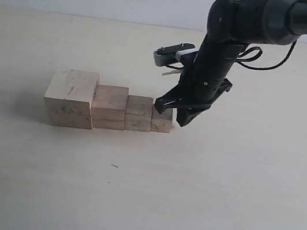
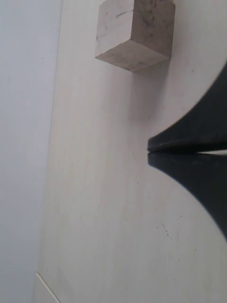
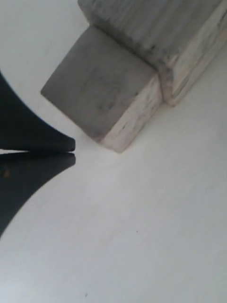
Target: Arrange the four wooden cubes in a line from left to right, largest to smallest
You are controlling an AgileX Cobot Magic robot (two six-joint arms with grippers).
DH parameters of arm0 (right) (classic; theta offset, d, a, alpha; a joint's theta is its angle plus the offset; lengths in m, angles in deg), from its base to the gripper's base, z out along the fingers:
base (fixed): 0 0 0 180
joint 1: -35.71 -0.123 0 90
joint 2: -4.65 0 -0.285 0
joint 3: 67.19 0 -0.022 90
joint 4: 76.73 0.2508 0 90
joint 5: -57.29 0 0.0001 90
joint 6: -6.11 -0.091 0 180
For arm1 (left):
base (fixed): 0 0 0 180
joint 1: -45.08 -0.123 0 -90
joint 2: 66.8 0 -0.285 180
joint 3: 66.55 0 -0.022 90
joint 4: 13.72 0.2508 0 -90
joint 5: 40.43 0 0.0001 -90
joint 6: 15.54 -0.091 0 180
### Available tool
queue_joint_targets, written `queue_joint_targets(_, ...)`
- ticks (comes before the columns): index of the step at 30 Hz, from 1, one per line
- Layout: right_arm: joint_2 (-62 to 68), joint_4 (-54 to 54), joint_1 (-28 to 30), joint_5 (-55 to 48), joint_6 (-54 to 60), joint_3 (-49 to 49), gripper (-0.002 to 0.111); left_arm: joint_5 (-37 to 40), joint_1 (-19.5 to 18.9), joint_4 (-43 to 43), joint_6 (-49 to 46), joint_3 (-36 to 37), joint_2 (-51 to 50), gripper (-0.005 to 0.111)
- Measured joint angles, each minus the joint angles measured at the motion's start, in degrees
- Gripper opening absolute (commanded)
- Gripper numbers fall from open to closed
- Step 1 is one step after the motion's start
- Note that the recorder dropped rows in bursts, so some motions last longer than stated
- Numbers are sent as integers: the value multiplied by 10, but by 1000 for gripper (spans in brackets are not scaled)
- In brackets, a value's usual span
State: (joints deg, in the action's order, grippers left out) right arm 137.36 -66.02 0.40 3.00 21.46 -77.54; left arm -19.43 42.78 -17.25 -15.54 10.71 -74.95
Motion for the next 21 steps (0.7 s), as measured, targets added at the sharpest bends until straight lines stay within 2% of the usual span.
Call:
queue_joint_targets(4,-13,-44,0,0,-51,2,0,0,0,0,0,0,0,0)
queue_joint_targets(9,-114,-60,0,130,-99,93,0,0,0,0,0,0,0,0)
queue_joint_targets(11,-190,-56,0,202,-106,190,0,0,0,0,0,0,0,0)
queue_joint_targets(15,-344,10,0,258,-108,335,0,0,0,0,0,0,0,0)
queue_joint_targets(21,-512,44,0,276,-121,360,0,0,0,0,0,0,0,0)
